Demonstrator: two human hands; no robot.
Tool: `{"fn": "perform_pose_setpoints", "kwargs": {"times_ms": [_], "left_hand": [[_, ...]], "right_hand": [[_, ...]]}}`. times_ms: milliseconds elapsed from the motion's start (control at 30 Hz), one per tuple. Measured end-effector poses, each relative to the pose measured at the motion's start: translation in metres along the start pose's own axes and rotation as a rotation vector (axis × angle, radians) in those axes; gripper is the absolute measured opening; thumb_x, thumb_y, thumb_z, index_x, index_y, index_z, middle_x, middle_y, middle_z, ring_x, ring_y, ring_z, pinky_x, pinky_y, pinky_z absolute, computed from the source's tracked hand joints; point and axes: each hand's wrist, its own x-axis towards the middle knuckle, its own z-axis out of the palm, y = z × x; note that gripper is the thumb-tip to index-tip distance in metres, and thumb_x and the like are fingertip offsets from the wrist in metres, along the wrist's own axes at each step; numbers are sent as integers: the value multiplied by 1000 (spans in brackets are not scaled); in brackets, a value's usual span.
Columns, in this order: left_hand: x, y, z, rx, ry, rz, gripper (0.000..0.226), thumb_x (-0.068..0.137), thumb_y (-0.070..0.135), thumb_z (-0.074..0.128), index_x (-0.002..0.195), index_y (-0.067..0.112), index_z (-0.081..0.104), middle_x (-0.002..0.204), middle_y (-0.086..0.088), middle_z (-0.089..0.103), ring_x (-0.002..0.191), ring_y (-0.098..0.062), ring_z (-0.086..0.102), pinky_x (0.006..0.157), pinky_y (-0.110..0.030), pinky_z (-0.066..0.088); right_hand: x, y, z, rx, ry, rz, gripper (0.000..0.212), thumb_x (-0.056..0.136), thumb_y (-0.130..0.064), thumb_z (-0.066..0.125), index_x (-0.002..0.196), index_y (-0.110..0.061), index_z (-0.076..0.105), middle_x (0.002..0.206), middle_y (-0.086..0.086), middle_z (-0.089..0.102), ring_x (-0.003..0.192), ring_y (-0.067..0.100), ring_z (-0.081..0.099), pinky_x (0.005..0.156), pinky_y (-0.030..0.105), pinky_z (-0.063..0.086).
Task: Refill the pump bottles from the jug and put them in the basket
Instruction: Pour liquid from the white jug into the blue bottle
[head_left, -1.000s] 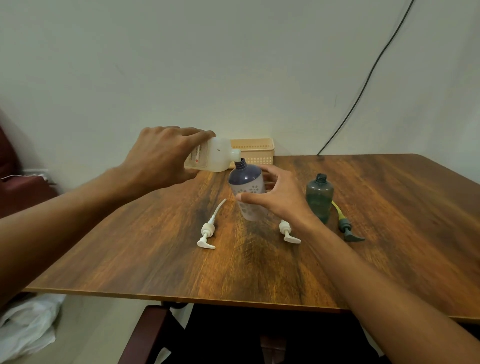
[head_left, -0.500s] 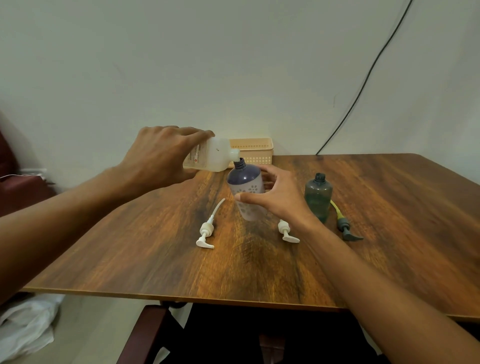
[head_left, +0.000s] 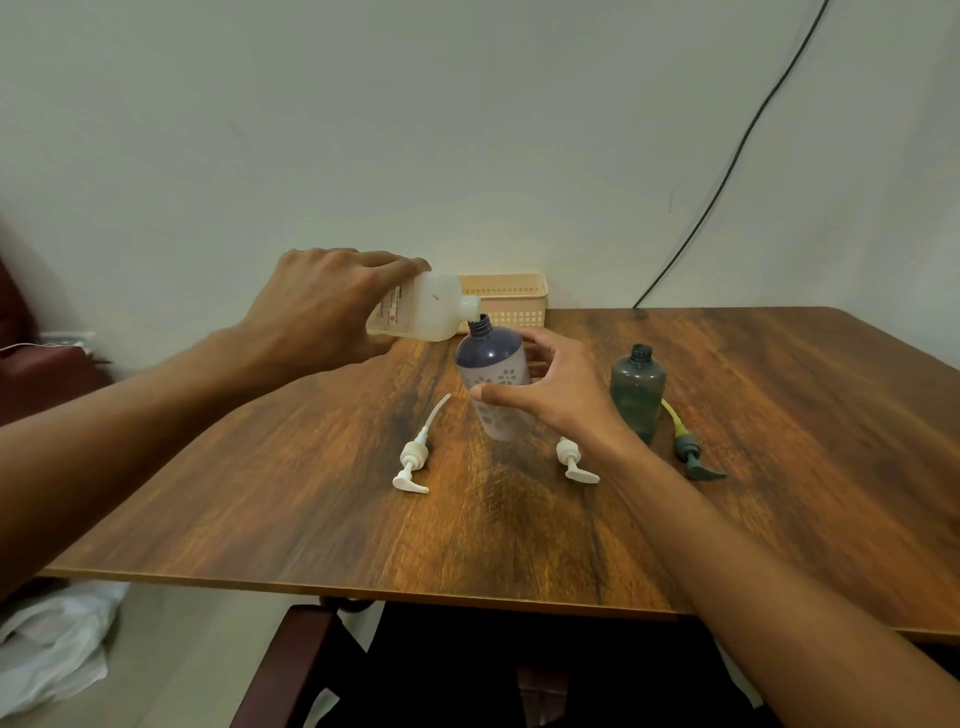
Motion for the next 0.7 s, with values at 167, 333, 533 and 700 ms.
{"fn": "perform_pose_setpoints", "kwargs": {"times_ms": [167, 333, 533, 700], "left_hand": [[0, 0, -1, -1, -9, -1, 77, 76, 46, 84, 145, 30, 53, 129, 4, 71, 97, -29, 73, 60, -36, 52], [-1, 0, -1, -2, -1, 2, 77, 76, 46, 84, 144, 30, 52, 129, 5, 71, 97, -29, 73, 59, -35, 51], [-1, 0, -2, -9, 8, 12, 77, 76, 46, 85, 145, 29, 53, 129, 3, 71, 98, -29, 73, 60, -33, 48], [0, 0, -1, -13, 12, 5, 77, 77, 49, 83, 145, 30, 52, 129, 4, 71, 99, -28, 73, 61, -35, 51]], "right_hand": [[0, 0, 1, -6, 5, 6, 84, 68, -40, 100, 143, -25, 64, 134, -7, 71, 119, 10, 67, 97, 31, 60], [-1, -1, 1, 3, 2, 4, 82, 68, -39, 100, 141, -25, 65, 130, -9, 71, 118, 8, 66, 96, 29, 59], [0, -1, 1, 8, 1, 10, 82, 68, -39, 100, 141, -26, 65, 131, -9, 71, 118, 9, 66, 95, 29, 59], [0, -1, 1, -4, 6, 15, 83, 69, -41, 99, 143, -25, 64, 134, -7, 71, 120, 12, 66, 97, 32, 60]]}}
